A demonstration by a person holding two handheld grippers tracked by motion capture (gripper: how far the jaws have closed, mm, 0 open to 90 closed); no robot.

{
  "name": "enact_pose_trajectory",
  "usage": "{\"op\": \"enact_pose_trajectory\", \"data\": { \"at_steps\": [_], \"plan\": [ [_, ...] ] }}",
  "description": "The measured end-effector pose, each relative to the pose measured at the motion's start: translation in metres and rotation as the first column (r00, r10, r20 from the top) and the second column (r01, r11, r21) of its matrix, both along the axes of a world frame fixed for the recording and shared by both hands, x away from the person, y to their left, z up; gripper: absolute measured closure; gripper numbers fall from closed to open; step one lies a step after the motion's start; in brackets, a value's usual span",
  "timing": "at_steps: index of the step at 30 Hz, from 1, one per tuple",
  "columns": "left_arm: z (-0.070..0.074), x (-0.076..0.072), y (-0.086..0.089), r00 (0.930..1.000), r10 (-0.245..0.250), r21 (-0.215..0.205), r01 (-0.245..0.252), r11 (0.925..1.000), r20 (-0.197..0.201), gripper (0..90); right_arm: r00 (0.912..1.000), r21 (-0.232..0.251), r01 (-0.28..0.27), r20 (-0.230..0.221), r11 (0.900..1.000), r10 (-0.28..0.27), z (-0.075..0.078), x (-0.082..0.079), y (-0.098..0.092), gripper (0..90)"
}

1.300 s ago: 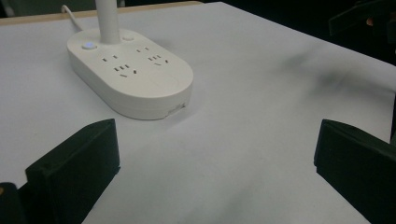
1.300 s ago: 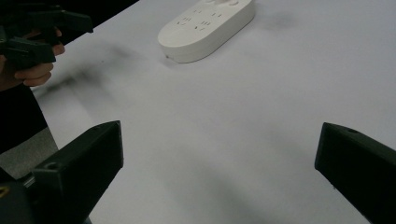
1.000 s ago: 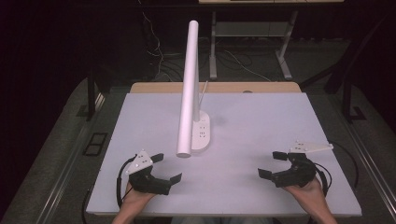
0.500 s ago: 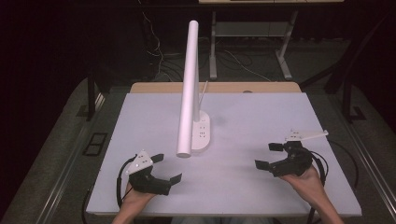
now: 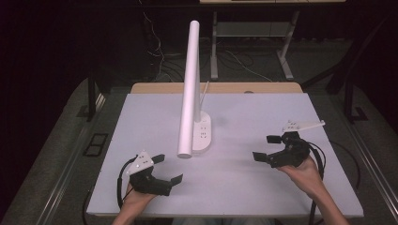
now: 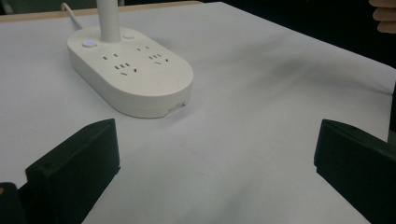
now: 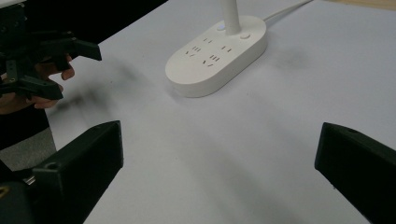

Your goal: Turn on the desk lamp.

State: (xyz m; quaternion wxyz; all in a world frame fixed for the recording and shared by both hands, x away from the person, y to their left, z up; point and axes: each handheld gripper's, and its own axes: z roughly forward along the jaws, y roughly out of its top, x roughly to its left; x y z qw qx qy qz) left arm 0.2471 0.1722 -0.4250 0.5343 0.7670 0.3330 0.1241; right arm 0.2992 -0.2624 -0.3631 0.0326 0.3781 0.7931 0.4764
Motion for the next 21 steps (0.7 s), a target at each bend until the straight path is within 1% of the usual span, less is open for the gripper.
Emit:
{"op": "enact_pose_trajectory", "data": {
  "at_steps": [5,10,19,20,21],
  "plan": [
    [0.0,0.0,0.0,1.0,0.003,-0.004,-0.003,1.0,-0.001,0.0,1.0,0.002,-0.002,0.002,1.0,0.002,0.002,0.008,0.006,0.4],
    [0.0,0.0,0.0,1.0,0.001,-0.007,-0.001,1.0,-0.001,0.0,1.0,-0.01,-0.008,0.005,1.0,0.008,0.004,0.015,0.011,0.4],
    [0.0,0.0,0.0,1.0,-0.003,-0.002,0.003,1.0,-0.002,0.0,0.9999,-0.013,-0.011,-0.001,1.0,0.011,0.008,0.023,0.017,0.4],
    [0.0,0.0,0.0,1.0,-0.003,-0.001,0.003,1.0,-0.002,0.0,0.9999,-0.015,-0.015,0.006,1.0,0.015,0.009,0.026,0.018,0.4],
    [0.0,0.0,0.0,1.0,-0.003,-0.002,0.003,1.0,-0.001,0.0,0.9999,-0.014,-0.013,0.004,1.0,0.013,0.01,0.027,0.019,0.4]
  ]
}}
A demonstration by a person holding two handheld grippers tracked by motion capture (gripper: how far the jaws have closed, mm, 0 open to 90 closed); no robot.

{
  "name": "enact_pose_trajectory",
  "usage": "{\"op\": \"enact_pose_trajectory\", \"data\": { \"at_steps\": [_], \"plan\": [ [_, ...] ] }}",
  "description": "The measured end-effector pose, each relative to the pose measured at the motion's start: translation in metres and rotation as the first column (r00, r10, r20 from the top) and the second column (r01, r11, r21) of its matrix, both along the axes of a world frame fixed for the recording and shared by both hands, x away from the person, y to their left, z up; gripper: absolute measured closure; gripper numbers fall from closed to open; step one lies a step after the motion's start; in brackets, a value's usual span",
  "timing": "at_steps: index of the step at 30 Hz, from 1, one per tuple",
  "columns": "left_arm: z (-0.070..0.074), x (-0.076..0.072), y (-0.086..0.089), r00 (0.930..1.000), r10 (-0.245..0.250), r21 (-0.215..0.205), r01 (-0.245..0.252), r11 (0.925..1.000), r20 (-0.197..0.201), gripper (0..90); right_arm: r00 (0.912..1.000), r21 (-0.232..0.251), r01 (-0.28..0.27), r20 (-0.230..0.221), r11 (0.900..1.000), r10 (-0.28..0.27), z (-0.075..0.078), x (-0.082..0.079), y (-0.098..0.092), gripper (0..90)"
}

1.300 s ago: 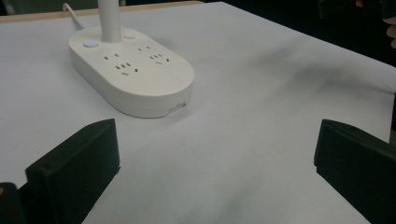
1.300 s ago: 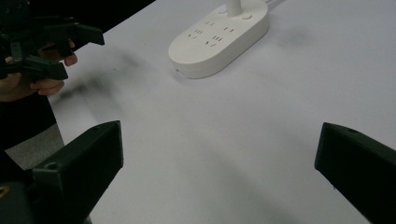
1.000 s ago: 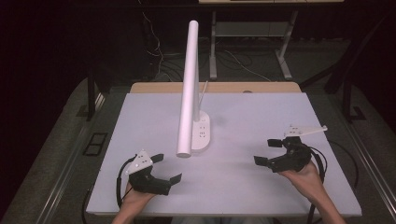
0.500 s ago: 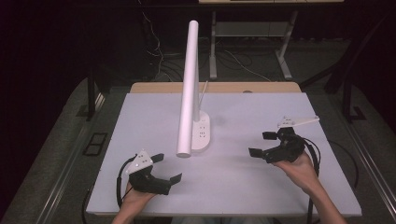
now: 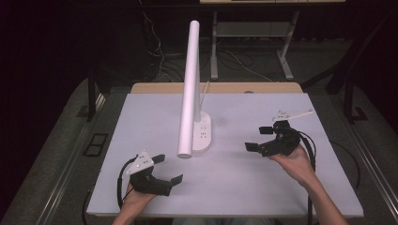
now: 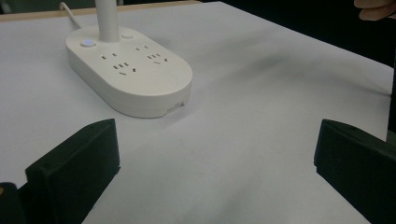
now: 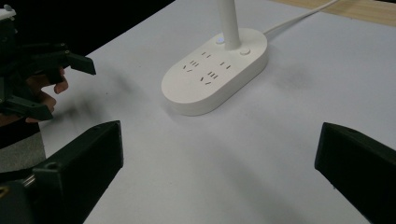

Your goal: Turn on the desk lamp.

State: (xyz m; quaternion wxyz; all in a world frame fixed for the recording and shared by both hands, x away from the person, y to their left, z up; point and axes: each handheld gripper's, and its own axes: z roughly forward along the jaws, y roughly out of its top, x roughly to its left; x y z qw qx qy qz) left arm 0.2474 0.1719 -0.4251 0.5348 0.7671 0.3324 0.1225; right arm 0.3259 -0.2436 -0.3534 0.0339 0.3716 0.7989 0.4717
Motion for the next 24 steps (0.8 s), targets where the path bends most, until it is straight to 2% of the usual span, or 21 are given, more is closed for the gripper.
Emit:
{"op": "enact_pose_trajectory", "data": {
  "at_steps": [13,19,24],
  "plan": [
    [0.0,0.0,0.0,1.0,0.002,-0.001,-0.002,1.0,0.0,0.0,0.9999,0.009,-0.013,-0.006,1.0,0.013,0.003,0.017,0.015,0.4],
    [-0.001,0.0,-0.001,1.0,0.0,0.0,0.0,1.0,0.0,0.0,0.9998,0.036,-0.016,-0.01,0.999,0.017,0.007,0.026,0.026,0.5],
    [0.0,0.0,0.0,1.0,0.001,-0.001,-0.001,1.0,0.0,0.0,0.9997,0.027,-0.021,-0.012,0.999,0.021,0.009,0.032,0.035,0.4]
  ]
}}
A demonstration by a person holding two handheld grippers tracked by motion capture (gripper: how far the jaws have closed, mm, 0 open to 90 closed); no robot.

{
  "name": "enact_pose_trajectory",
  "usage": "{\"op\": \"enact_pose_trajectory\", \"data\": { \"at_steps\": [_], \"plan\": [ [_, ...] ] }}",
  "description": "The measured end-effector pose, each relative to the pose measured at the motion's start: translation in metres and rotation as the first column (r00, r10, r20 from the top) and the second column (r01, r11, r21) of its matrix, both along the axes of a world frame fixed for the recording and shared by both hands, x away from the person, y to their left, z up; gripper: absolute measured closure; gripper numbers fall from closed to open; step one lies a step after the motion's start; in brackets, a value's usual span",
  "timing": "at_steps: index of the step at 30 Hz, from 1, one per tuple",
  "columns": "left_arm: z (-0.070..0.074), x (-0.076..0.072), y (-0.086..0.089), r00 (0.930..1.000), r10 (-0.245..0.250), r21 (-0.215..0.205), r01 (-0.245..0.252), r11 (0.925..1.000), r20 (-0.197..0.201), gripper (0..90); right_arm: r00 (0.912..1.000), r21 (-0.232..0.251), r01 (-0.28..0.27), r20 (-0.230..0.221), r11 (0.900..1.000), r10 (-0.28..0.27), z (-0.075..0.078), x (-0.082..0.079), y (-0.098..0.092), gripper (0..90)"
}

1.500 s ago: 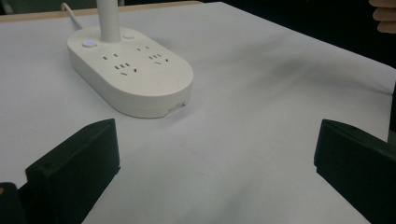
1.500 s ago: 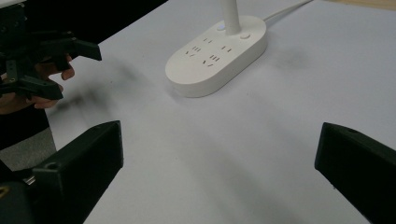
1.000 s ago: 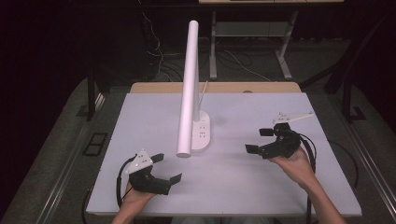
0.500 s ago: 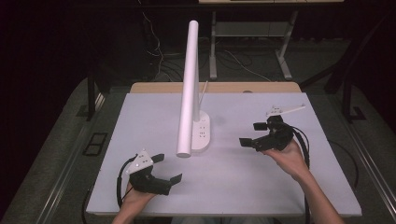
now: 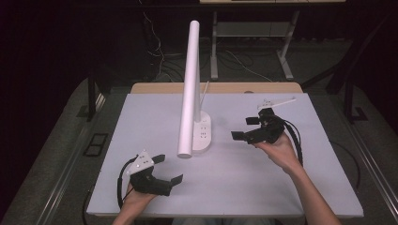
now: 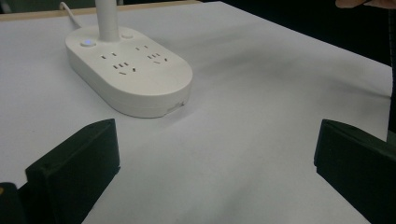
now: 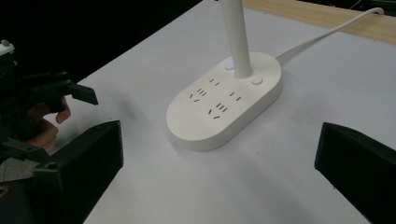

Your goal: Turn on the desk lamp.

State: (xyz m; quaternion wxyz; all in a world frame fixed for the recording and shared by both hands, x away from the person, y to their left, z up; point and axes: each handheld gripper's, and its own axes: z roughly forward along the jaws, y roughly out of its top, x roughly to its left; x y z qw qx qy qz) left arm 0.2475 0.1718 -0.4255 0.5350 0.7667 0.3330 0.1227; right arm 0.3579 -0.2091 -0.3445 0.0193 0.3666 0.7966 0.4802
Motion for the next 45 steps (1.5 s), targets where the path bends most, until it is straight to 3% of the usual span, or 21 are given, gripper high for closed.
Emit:
{"op": "enact_pose_trajectory", "data": {
  "at_steps": [8,24,45],
  "plan": [
    [0.0,0.0,0.0,1.0,-0.002,0.0,0.002,1.0,0.0,0.0,1.0,-0.015,-0.002,0.0,1.0,0.002,0.003,0.013,0.018,0.5],
    [0.0,0.0,0.0,1.0,-0.006,-0.003,0.006,1.0,-0.001,0.0,0.9999,-0.037,0.008,-0.007,0.999,-0.009,0.005,0.032,0.035,0.4],
    [0.0,0.0,0.0,0.9999,-0.011,-0.004,0.011,0.9999,0.0,0.0,0.9972,-0.034,0.058,-0.044,0.998,-0.06,-0.007,0.065,0.054,0.5]
  ]
}}
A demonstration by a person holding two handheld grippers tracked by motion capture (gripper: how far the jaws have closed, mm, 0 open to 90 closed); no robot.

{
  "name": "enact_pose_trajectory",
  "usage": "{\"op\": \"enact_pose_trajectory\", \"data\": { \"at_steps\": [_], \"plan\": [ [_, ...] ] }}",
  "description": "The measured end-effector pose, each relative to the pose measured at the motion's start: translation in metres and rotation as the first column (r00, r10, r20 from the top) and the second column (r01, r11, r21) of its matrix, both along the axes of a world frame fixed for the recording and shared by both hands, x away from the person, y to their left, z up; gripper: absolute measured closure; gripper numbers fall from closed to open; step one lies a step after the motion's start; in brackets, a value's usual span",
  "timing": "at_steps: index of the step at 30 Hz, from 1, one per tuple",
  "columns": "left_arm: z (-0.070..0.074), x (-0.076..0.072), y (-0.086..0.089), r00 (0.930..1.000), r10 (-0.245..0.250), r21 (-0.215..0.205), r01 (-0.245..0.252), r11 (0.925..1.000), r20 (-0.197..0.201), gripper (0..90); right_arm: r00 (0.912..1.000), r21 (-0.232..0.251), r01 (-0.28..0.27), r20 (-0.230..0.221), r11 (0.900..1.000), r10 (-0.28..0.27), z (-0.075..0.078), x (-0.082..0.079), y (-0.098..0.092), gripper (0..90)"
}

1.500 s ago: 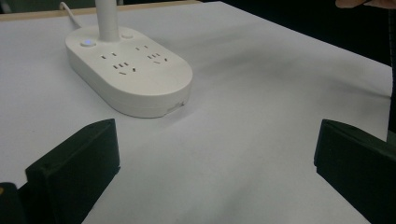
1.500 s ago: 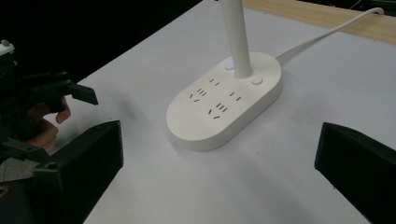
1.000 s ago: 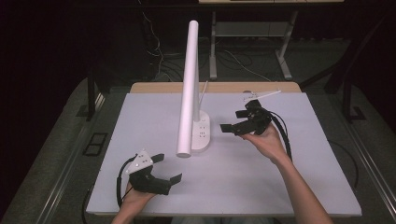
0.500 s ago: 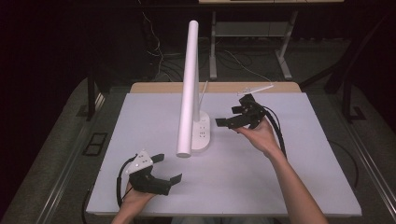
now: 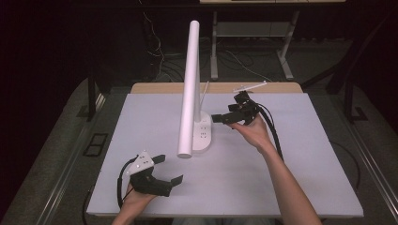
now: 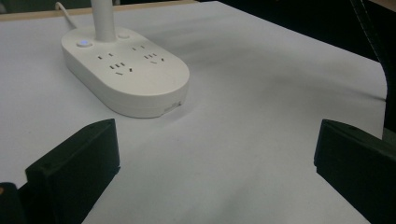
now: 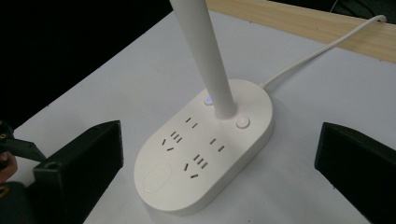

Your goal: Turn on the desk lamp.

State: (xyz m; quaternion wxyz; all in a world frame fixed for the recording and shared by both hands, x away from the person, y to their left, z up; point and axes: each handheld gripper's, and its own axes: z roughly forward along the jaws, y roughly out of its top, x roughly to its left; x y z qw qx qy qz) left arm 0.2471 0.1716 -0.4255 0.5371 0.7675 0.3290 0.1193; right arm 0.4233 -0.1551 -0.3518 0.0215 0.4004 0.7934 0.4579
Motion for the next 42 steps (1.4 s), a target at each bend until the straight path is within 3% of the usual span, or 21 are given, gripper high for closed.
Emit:
{"op": "enact_pose_trajectory", "data": {
  "at_steps": [17,23,42],
  "plan": [
    [0.0,0.001,0.001,1.0,0.002,-0.005,-0.002,1.0,0.002,0.0,0.9988,-0.013,0.046,-0.017,0.999,-0.047,-0.007,0.025,0.009,0.5],
    [0.001,0.001,0.003,1.0,0.006,-0.01,-0.006,0.9999,0.002,0.0,0.997,-0.022,0.077,0.005,0.997,-0.077,-0.013,0.029,0.015,19.8],
    [0.001,0.002,0.004,1.0,0.006,-0.018,-0.006,0.9998,0.001,0.0,0.9978,-0.018,0.06,-0.027,0.998,-0.061,-0.036,0.038,0.029,41.7]
  ]
}}
